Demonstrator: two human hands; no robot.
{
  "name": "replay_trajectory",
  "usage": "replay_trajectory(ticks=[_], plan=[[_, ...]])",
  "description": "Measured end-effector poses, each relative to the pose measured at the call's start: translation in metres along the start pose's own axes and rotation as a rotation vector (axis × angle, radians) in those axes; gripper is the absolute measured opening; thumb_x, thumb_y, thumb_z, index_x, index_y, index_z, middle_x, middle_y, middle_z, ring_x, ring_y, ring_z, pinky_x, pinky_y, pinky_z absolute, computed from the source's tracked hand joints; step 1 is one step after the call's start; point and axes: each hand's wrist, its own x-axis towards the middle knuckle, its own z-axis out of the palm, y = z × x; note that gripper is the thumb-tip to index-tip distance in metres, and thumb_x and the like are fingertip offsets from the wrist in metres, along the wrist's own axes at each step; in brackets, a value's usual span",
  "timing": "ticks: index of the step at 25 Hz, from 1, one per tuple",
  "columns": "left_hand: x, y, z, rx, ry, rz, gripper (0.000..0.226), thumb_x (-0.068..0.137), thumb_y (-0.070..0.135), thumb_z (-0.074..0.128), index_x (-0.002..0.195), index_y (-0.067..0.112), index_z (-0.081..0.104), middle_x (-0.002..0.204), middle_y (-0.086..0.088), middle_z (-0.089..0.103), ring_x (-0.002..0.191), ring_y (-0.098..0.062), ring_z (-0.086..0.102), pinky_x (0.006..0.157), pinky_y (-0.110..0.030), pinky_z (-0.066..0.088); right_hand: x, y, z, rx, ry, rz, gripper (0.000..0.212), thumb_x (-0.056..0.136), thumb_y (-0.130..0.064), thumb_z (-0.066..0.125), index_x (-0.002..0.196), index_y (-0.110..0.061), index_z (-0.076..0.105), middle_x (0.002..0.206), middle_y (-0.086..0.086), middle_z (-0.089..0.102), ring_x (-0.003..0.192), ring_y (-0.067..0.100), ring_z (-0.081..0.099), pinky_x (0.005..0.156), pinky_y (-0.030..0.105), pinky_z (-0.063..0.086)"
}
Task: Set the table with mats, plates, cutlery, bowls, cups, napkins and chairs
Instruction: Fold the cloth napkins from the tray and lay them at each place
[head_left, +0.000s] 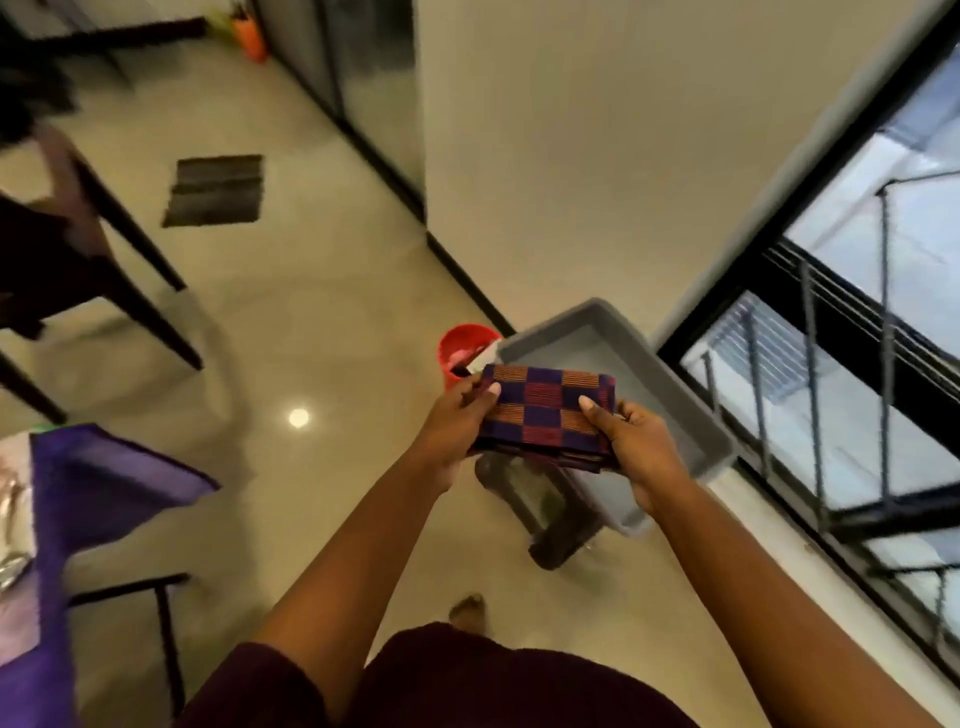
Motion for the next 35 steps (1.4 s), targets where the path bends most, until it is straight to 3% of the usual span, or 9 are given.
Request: replay_trajectory(ticks=[4,7,11,16,20,26,28,30,35], plan=[[0.004,0.015,-0.068,-0.108,0.195,0.045,0.031,0.097,0.023,0.057,0.127,0.022,0.055,0.111,-0.007,0.071,0.096,-0.021,0.071,0.074,-0.032,0.059,0.040,-0.025,0.080,-0.120,-0.167,-0.025,0.022,0.090,-0.036,0.064,0.104,-0.019,0.062,0.094,0.004,0.074,0.079,0.016,0.073,0.060,0.026,0.056],[-0.004,0.016,-0.119,-0.195,0.366,0.118,0.035,0.096,0.020,0.059,0.131,0.022,0.052,0.114,-0.010,0.069,0.098,-0.022,0.070,0.074,-0.031,0.059,0.061,-0.036,0.149,-0.232,-0.351,-0.046,0.025,0.090,-0.036,0.064,0.107,-0.018,0.063,0.095,0.005,0.074,0.085,0.020,0.072,0.070,0.033,0.059],[-0.012,0.018,-0.172,-0.312,0.595,0.170,0.034,0.095,0.017,0.060,0.128,0.023,0.055,0.111,-0.014,0.070,0.097,-0.025,0.070,0.076,-0.034,0.059,0.084,-0.045,0.228,-0.348,-0.571,-0.066,0.027,0.090,-0.038,0.063,0.108,-0.018,0.062,0.096,0.004,0.074,0.082,0.018,0.073,0.062,0.028,0.056],[0.003,0.029,-0.228,-0.435,0.836,0.206,0.034,0.093,0.013,0.062,0.126,0.021,0.057,0.109,-0.015,0.070,0.094,-0.026,0.071,0.071,-0.032,0.059,0.122,-0.058,0.324,-0.462,-0.798,-0.064,0.023,0.090,-0.037,0.065,0.104,-0.019,0.063,0.092,0.003,0.075,0.079,0.020,0.074,0.069,0.039,0.060],[0.024,0.066,-0.276,-0.528,1.033,0.252,0.036,0.093,0.015,0.062,0.128,0.020,0.054,0.114,-0.014,0.069,0.097,-0.025,0.071,0.072,-0.031,0.060,0.158,-0.096,0.421,-0.596,-1.001,-0.102,0.025,0.090,-0.038,0.063,0.109,-0.021,0.061,0.100,0.004,0.073,0.088,0.025,0.072,0.080,0.046,0.059],[0.028,0.100,-0.333,-0.588,1.333,0.372,0.033,0.094,0.013,0.061,0.124,0.025,0.056,0.115,-0.005,0.070,0.101,-0.020,0.070,0.080,-0.034,0.058,0.167,-0.136,0.557,-0.771,-1.346,-0.180,0.026,0.094,-0.037,0.059,0.115,-0.023,0.058,0.103,0.001,0.072,0.089,0.021,0.072,0.071,0.037,0.059],[0.021,0.101,-0.349,-0.638,1.413,0.392,0.034,0.093,0.013,0.061,0.122,0.030,0.056,0.115,-0.002,0.070,0.101,-0.019,0.070,0.080,-0.034,0.058,0.160,-0.133,0.593,-0.813,-1.463,-0.179,0.025,0.095,-0.037,0.056,0.117,-0.026,0.056,0.103,-0.002,0.073,0.089,0.019,0.072,0.075,0.037,0.059],[0.013,0.101,-0.373,-0.671,1.485,0.421,0.035,0.093,0.013,0.062,0.123,0.029,0.055,0.115,-0.004,0.070,0.101,-0.021,0.070,0.080,-0.036,0.059,0.151,-0.128,0.631,-0.839,-1.559,-0.168,0.023,0.096,-0.037,0.054,0.117,-0.028,0.056,0.101,-0.005,0.074,0.089,0.017,0.073,0.080,0.039,0.059],[0.001,0.107,-0.460,-0.764,1.668,0.482,0.038,0.091,0.012,0.064,0.127,0.022,0.054,0.115,-0.008,0.070,0.102,-0.025,0.069,0.082,-0.039,0.059,0.116,-0.116,0.751,-0.905,-1.719,-0.152,0.022,0.097,-0.034,0.055,0.118,-0.029,0.056,0.102,-0.005,0.074,0.090,0.014,0.072,0.074,0.034,0.057]])
